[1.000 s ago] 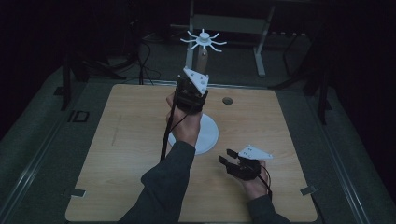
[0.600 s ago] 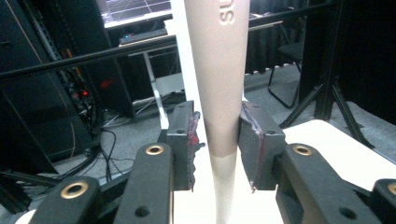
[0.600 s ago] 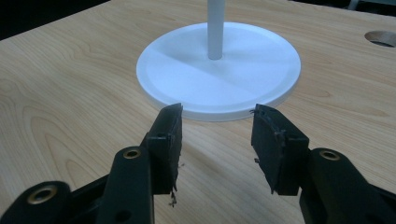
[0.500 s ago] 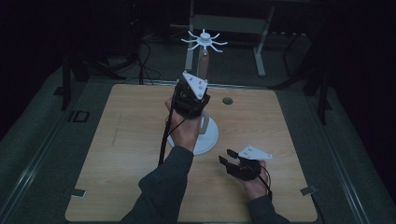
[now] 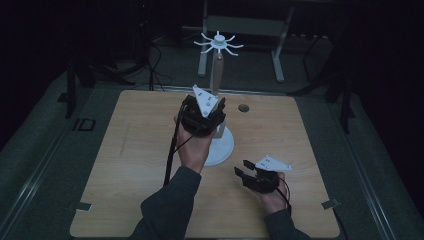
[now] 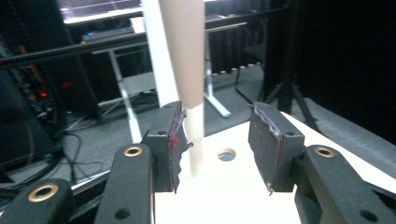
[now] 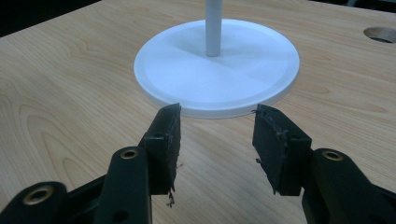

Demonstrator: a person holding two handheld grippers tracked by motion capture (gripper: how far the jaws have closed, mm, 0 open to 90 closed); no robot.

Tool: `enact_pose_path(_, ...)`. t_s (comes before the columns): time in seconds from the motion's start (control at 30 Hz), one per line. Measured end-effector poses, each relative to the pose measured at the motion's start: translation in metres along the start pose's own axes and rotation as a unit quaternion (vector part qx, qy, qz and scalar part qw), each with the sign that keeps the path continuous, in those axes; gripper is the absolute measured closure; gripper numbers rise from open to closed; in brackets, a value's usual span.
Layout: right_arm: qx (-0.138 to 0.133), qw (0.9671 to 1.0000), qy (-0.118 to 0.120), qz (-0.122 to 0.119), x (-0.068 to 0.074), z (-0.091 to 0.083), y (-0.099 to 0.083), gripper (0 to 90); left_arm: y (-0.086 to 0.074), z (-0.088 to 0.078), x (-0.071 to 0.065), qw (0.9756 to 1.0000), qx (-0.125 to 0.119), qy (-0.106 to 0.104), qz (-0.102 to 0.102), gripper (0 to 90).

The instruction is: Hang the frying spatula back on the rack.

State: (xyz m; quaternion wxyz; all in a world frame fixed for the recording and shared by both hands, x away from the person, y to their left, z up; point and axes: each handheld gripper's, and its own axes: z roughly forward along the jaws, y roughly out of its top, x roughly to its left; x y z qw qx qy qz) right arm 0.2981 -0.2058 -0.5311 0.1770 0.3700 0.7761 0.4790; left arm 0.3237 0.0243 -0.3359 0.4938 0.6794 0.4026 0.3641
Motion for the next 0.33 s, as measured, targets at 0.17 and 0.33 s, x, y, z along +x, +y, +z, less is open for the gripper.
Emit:
enact_pose_path(0.17,0.001,1.0000,-0.002,0.001,-0.002,-0.001,0.000,50.8,-0.002,-0.007,0.001,0.9991,-0.004,-0.041,0.006,52.3)
enact_pose_path(0.33,0.007,0.9998,-0.016,0.005,-0.008,-0.003,-0.001,49.7,-0.009,-0.013,0.005,0.9947,0.005,-0.103,-0.002,50.3)
